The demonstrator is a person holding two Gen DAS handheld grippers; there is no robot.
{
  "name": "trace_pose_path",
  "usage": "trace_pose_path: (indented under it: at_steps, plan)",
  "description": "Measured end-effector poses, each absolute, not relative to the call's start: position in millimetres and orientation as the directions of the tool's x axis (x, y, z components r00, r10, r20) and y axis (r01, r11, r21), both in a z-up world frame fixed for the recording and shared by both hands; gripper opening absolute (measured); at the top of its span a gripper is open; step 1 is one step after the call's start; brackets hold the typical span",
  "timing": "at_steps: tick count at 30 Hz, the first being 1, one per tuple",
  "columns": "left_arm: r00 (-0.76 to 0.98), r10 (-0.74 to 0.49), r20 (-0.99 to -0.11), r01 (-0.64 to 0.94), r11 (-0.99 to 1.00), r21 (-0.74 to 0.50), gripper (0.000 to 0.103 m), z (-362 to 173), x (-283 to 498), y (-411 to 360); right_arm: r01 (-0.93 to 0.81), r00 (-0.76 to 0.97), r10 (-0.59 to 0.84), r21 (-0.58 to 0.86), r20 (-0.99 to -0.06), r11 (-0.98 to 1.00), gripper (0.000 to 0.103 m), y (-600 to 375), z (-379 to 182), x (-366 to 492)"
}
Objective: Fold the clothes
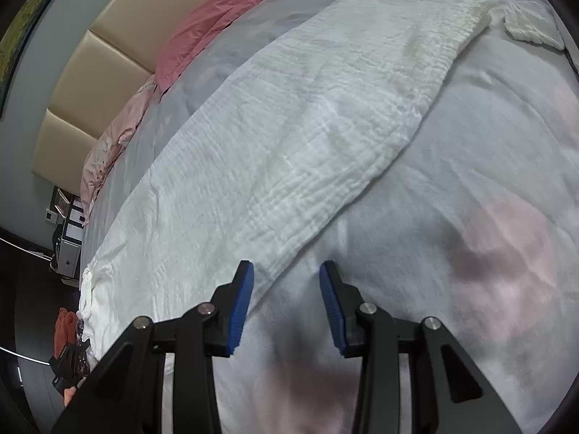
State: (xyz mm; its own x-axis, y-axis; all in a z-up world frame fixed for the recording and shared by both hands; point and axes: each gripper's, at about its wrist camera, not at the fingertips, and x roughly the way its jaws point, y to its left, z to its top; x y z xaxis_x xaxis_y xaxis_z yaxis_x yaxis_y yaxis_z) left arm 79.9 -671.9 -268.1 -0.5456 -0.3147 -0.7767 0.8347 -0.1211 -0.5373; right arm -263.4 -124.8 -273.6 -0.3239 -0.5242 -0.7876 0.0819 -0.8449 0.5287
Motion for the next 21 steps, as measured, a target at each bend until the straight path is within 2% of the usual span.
trace_pose_path:
  at_steps: [2, 3, 4, 5, 6, 8, 11, 17, 21]
  plan:
    - [-0.535, -0.325, -0.780, 0.842, -0.134, -0.522, 0.066, -271.1, 73.3, -672.3, 0.085, -0.326, -0.535, 0.540, -0.779, -0.838, 0.037, -124.2, -274.9, -266.3]
    - [-0.526, -0.336, -0.781, 0.849, -0.156, -0.504, 0.061, -270.1, 69.7, -670.7, 0.086, -0.325, -0.540, 0.545, -0.776, -0.834, 0.037, -124.3, -275.7, -268.2]
    - [-0.516, -0.348, -0.782, 0.856, -0.178, -0.486, 0.054, -269.1, 66.1, -669.0, 0.086, -0.323, -0.546, 0.550, -0.773, -0.831, 0.037, -124.5, -276.6, -270.4]
    - [-0.508, -0.355, -0.785, 0.861, -0.201, -0.467, 0.033, -267.8, 62.5, -667.0, 0.085, -0.322, -0.553, 0.559, -0.768, -0.825, 0.037, -123.9, -277.4, -272.6]
    - [-0.500, -0.360, -0.788, 0.866, -0.224, -0.448, 0.020, -266.2, 58.8, -664.8, 0.083, -0.320, -0.562, 0.569, -0.763, -0.818, 0.037, -122.8, -278.0, -274.8]
    - [-0.485, -0.370, -0.792, 0.872, -0.269, -0.408, 0.012, -263.2, 51.6, -660.5, 0.078, -0.311, -0.586, 0.594, -0.748, -0.801, 0.037, -118.6, -278.8, -280.2]
    - [-0.460, -0.392, -0.797, 0.882, -0.305, -0.359, 0.009, -258.3, 46.8, -657.2, 0.048, -0.313, -0.613, 0.632, -0.726, -0.773, 0.037, -105.5, -279.5, -292.7]
    - [-0.467, -0.367, -0.804, 0.881, -0.274, -0.386, 0.009, -266.0, 52.7, -662.9, -0.126, -0.403, -0.602, 0.693, -0.689, -0.709, 0.037, -35.6, -283.0, -333.2]
    - [-0.474, -0.348, -0.809, 0.878, -0.251, -0.407, 0.009, -271.8, 56.8, -666.9, -0.185, -0.507, -0.506, 0.661, -0.698, -0.727, 0.037, 16.2, -276.1, -354.2]
